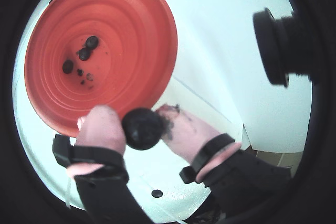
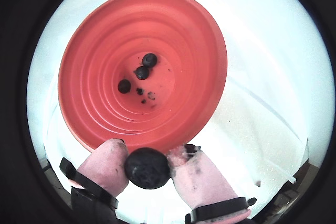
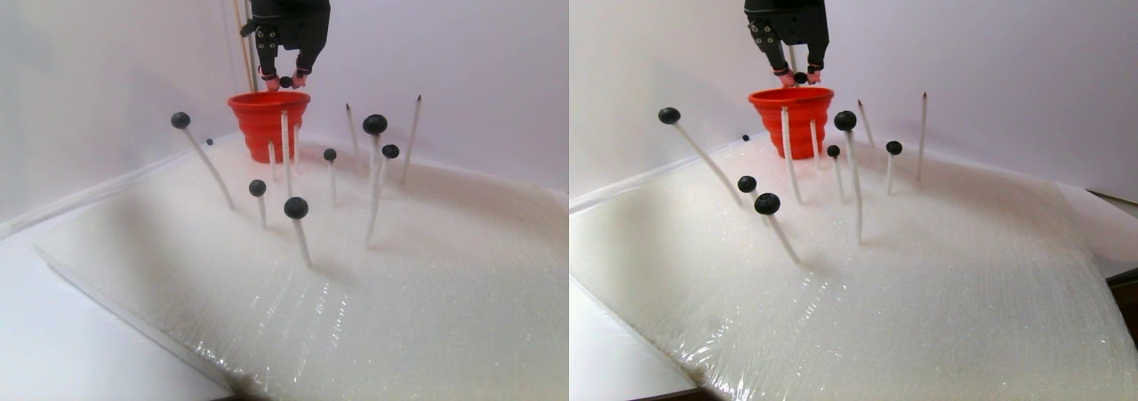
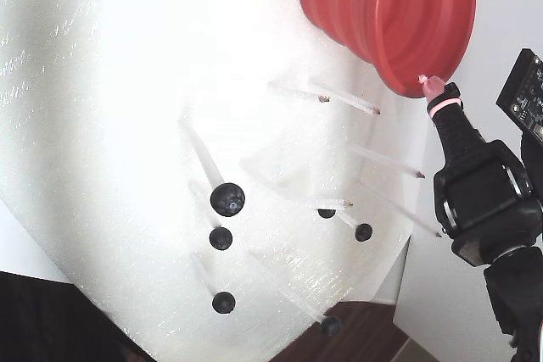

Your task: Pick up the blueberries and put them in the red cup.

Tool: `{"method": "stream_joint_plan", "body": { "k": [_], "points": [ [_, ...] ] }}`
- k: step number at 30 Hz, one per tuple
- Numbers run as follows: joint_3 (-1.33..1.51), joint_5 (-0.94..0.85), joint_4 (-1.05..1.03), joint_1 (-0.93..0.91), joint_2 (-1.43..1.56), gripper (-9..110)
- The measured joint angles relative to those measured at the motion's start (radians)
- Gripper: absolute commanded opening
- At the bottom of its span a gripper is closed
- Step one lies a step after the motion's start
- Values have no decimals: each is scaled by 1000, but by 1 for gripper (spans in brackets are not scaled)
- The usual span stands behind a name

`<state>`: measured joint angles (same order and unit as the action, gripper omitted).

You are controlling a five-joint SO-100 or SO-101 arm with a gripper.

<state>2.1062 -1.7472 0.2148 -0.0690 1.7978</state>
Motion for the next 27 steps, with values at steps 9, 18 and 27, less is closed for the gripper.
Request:
{"method": "stream_joint_plan", "body": {
  "k": [9, 18, 27],
  "points": [
    [-38, 3, 34, 29, -41, 14],
    [-67, 18, 51, 37, -84, 14],
    [-95, 18, 64, 40, -114, 17]
  ]
}}
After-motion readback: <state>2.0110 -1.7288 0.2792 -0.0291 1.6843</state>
